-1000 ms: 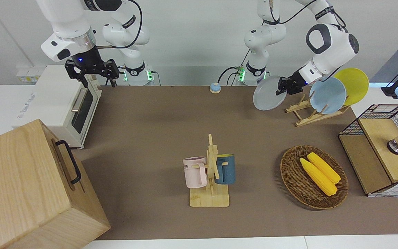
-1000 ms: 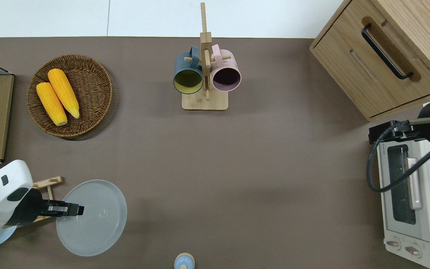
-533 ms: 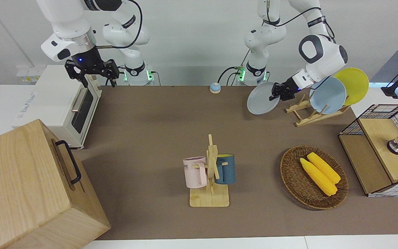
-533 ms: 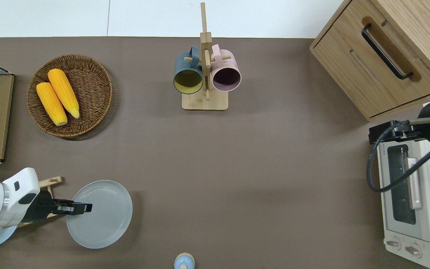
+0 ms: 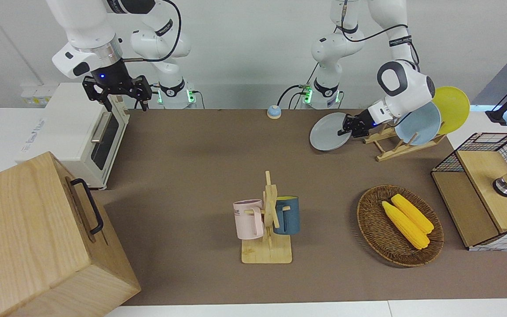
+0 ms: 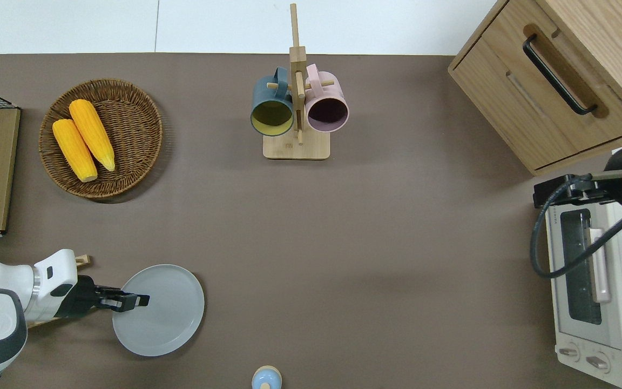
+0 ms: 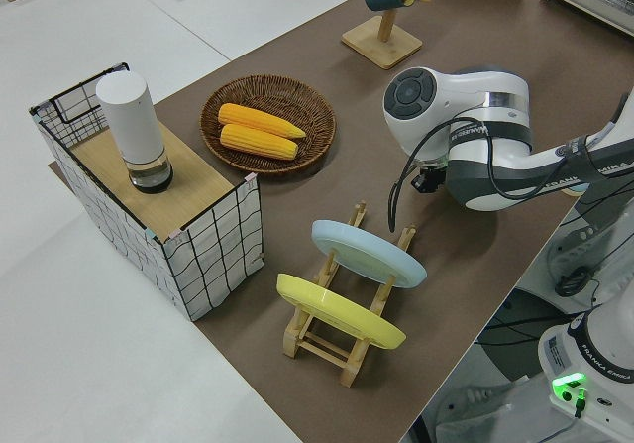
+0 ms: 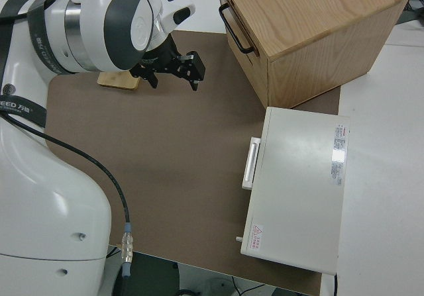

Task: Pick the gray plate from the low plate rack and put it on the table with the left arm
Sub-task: 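Lower the gray plate flat onto the table beside the rack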

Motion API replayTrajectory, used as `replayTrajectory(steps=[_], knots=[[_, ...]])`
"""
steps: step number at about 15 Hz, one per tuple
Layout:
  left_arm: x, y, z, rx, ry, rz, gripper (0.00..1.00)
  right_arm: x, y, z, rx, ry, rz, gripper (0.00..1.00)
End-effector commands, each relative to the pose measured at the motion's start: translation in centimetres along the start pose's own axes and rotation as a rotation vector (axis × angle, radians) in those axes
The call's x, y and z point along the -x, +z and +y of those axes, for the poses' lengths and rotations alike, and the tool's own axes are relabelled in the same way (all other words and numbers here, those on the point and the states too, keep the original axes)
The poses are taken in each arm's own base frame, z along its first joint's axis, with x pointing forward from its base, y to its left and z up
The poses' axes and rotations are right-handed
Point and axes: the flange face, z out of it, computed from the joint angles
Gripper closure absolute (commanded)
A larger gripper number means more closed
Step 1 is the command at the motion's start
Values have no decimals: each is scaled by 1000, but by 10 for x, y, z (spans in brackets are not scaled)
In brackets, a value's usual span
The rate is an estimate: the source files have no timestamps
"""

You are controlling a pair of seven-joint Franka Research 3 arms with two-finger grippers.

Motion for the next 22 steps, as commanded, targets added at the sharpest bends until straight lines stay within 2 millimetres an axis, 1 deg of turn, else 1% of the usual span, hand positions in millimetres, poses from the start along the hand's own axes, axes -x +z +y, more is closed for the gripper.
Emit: replayTrajectory(steps=[1,2,4,5,10,15,18,21,22], knots=[[-1,8,-8,3,12,17,901,0,-3,-1,-3,2,5,17],[-2,7,-7,1,14,20,652,0,-3,-1,-3,2,5,17],[-2,4,-7,-4,14,27,258,0,-3,-1,-3,2,5,17],[-3,2,-6,-8,18,29,3,0,-3,-1,-3,2,5,17],[-9,-8,-2,-34,29,44,5,0,-3,-1,-3,2,5,17],[-27,-34,12,-85,49,70,5,0,-3,-1,-3,2,5,17],[-40,-50,24,-124,39,68,5,0,-3,-1,-3,2,4,17],[-48,-67,32,-161,56,64,5,0,-3,-1,-3,2,5,17],[-49,-76,37,-181,54,67,5,0,-3,-1,-3,2,5,17]])
